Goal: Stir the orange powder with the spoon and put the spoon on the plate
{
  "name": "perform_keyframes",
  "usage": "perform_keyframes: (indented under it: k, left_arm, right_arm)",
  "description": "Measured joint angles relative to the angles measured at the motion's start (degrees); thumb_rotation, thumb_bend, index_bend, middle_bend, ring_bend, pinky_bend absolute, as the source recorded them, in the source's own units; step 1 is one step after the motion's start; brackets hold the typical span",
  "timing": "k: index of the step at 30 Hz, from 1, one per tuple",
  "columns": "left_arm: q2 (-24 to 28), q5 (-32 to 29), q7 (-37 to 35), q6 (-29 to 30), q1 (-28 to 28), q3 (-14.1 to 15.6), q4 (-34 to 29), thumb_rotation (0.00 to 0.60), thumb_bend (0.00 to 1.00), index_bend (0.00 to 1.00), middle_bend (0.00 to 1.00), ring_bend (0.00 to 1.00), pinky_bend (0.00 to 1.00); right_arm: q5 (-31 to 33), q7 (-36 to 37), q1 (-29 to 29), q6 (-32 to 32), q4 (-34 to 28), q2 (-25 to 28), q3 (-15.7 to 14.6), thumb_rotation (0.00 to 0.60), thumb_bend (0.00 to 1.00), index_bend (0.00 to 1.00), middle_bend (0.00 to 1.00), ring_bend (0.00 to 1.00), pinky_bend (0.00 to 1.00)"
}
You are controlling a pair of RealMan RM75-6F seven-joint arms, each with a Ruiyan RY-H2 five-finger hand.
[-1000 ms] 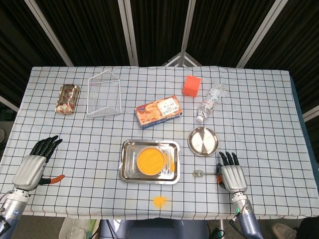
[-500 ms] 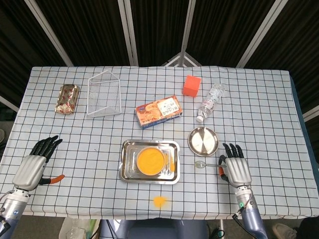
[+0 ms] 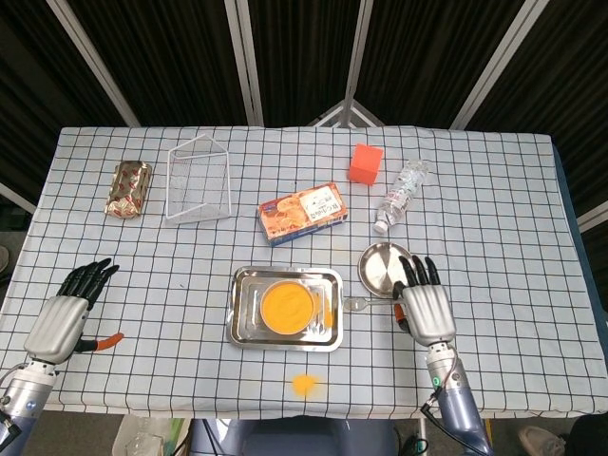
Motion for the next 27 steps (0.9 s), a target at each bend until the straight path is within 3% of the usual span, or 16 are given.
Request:
perform_keyframes:
  k: [12,27]
  left_arm:
    - [0.56,-1.75,-2.65,-1.00,-0.32,-0.62,-0.57,0.600,0.00,0.00,0.00,0.00,0.02]
    - [1.41,-2.43,-5.12,-1.82,-0.74,-1.14,-1.09,0.600,0.00,0.00,0.00,0.00,0.02]
  right_arm:
    - [8.18,-15.78,7.26,3.01,0.95,-12.31,3.38,0.600,0.53,0.60,0.12,0.00,0.00]
    - [11.57,-23.53,13.45,7.25,7.32,-23.35,4.52,0.600,0.53,0.60,0.12,0.00,0.00]
